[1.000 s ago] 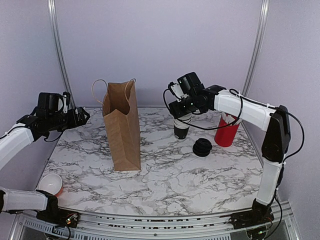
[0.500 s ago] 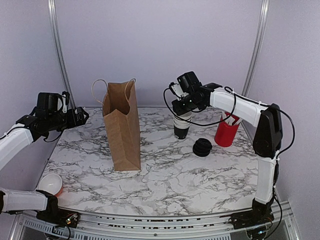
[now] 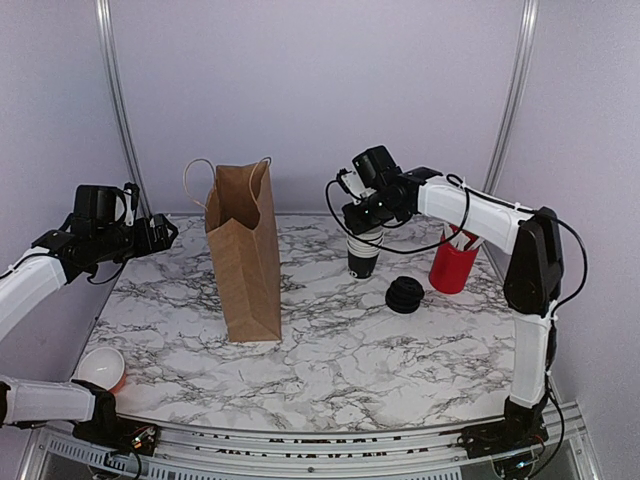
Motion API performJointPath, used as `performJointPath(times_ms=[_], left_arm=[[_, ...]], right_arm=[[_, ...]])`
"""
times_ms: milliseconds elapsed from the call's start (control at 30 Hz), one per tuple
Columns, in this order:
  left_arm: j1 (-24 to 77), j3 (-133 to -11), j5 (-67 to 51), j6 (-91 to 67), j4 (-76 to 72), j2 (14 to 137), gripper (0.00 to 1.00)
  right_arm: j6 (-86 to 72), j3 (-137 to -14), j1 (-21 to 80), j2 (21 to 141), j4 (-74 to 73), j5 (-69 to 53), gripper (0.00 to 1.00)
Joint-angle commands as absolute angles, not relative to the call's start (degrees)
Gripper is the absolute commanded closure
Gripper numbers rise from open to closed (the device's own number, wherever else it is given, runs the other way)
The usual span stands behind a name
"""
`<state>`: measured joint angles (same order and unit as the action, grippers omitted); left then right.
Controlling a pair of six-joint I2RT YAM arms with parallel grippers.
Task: Pack the takeout coffee
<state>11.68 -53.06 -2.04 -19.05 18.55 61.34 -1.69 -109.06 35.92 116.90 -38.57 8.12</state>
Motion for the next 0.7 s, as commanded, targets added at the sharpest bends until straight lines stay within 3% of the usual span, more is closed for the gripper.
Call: performJointPath(times_ms=[0,300,500,667], left_arm=[[11.65,-52.56,-2.19,-18.98,19.44,61.13,0.01],[11.69,-52.65,-1.66,-18.94,19.63,60.9,0.01],[11.68,-52.69,-2.09,-19.37,19.61,60.6,0.01],[11.74,-52.56,-2.45,-19.74,19.66,60.04,0.01]], right_arm=[[-2.88,-112.06,35.86,118.84,-40.1,7.76,0.72],[-3.33,-112.93,35.82,119.66,-40.77,8.57,0.81],[-3.17,-113.93,35.95,119.36,-41.43,9.44,0.99],[-2.52,-115.08,36.63,119.28,-42.54,12.13,1.0]])
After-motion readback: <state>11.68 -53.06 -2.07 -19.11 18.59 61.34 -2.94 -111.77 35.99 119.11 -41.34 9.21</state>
